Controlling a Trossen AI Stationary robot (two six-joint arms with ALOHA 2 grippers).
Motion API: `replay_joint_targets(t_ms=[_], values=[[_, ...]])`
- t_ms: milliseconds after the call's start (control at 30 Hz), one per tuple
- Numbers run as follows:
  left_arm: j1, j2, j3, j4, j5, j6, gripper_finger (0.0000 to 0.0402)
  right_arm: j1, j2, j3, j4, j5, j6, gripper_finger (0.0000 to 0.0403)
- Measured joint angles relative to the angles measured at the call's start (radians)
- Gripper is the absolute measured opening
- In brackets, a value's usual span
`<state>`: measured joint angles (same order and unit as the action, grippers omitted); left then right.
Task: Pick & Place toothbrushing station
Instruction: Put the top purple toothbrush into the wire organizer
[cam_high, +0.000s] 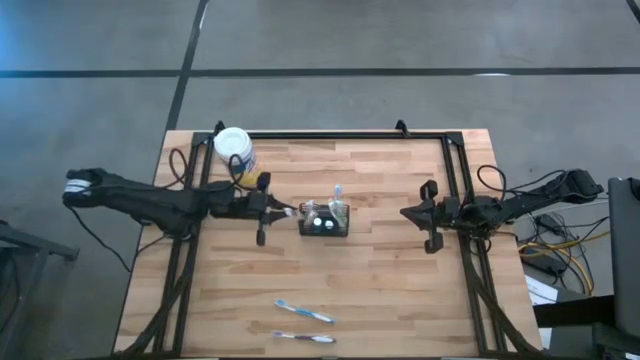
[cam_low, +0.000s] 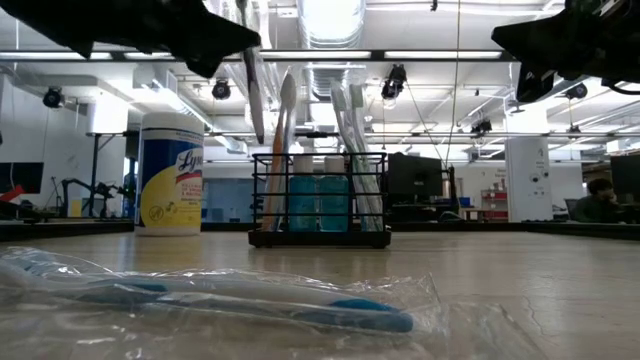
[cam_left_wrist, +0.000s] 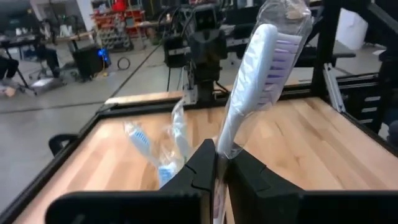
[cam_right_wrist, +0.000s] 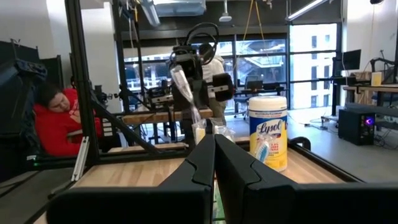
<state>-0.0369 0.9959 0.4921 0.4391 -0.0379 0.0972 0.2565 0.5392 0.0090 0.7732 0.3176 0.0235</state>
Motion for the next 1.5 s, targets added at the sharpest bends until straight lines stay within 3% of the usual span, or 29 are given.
replay_joint_targets(t_ms=[1133, 1500], values=[[0.084, 0.377, -0.004, 0.142, 0.037, -0.094, 0.0024, 0.000, 0.000, 0.000, 0.002, -0.002, 0.023, 0.0008], [0.086, 0.315, 0.004, 0.094, 0.096, -0.107, 0.0133, 0.000, 0.000, 0.000, 0.001, -0.002, 0.029, 0.0008]])
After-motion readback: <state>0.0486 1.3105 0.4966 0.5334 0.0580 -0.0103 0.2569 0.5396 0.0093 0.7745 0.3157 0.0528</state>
